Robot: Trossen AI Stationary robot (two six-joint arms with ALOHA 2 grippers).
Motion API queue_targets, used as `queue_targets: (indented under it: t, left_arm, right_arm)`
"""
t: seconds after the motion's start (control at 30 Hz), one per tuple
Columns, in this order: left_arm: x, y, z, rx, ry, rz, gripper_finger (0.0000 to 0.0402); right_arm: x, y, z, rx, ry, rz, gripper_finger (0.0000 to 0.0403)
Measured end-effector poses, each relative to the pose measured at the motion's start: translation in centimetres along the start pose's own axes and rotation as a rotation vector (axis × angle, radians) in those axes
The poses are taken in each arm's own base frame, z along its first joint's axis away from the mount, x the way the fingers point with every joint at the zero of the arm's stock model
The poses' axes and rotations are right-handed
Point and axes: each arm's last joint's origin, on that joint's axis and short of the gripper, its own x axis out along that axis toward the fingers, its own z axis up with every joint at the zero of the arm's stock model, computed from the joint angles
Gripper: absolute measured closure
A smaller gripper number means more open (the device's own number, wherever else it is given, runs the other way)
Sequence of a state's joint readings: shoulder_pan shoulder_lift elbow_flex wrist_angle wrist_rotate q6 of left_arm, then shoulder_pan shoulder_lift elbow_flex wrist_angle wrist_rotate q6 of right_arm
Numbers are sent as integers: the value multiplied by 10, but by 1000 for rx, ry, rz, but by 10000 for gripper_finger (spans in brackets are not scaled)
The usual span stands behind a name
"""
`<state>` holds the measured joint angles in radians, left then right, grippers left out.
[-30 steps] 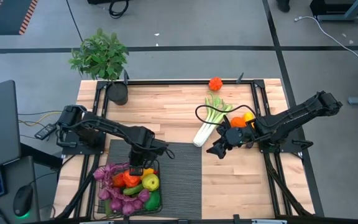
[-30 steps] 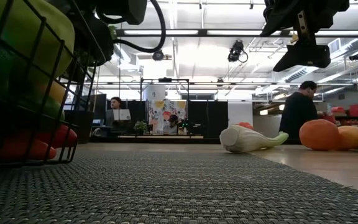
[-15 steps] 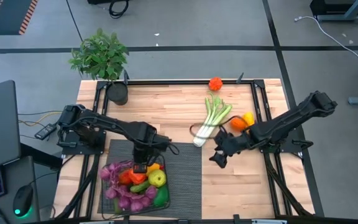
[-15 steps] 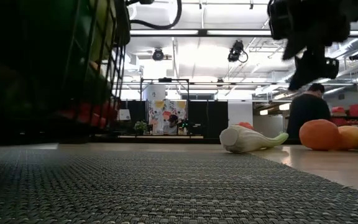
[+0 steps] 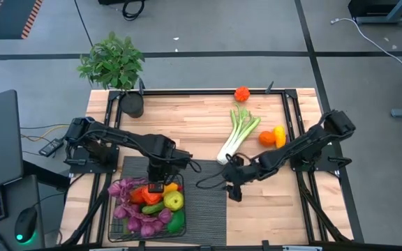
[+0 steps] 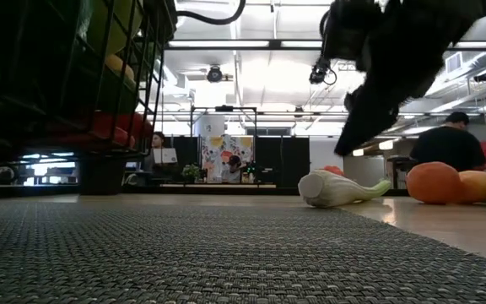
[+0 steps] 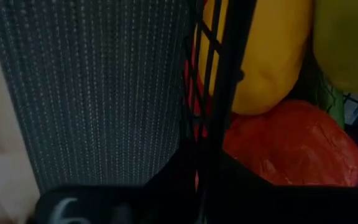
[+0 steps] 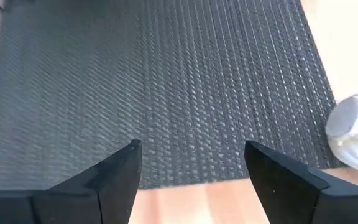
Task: Build produce basket
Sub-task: Adjust the wire basket
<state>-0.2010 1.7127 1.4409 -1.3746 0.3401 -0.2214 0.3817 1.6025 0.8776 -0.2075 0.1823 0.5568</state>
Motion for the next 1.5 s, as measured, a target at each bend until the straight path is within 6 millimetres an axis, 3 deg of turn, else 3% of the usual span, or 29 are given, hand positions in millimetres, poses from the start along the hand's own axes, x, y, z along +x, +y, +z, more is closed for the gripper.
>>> queue_targets:
  t: [0.23, 0.57, 0.87, 1.2, 1.5]
  left_arm:
    - [0, 0, 0, -3, 2, -4, 394]
    - [0, 0, -1, -32, 7, -6, 394]
    - [0, -2, -1, -27, 13, -16, 394]
    - [0, -2, -2, -19, 15, -21, 393]
    - [0, -3, -1, -8, 14, -34, 393]
  right_arm:
    - [29, -2, -11, -74, 49, -79, 118]
    - [59, 1, -18, -136, 44, -31, 118]
    - [63, -4, -12, -222, 7, -25, 118]
    - [66, -23, -2, -231, 10, -53, 118]
    - [66, -25, 0, -221, 8, -56, 118]
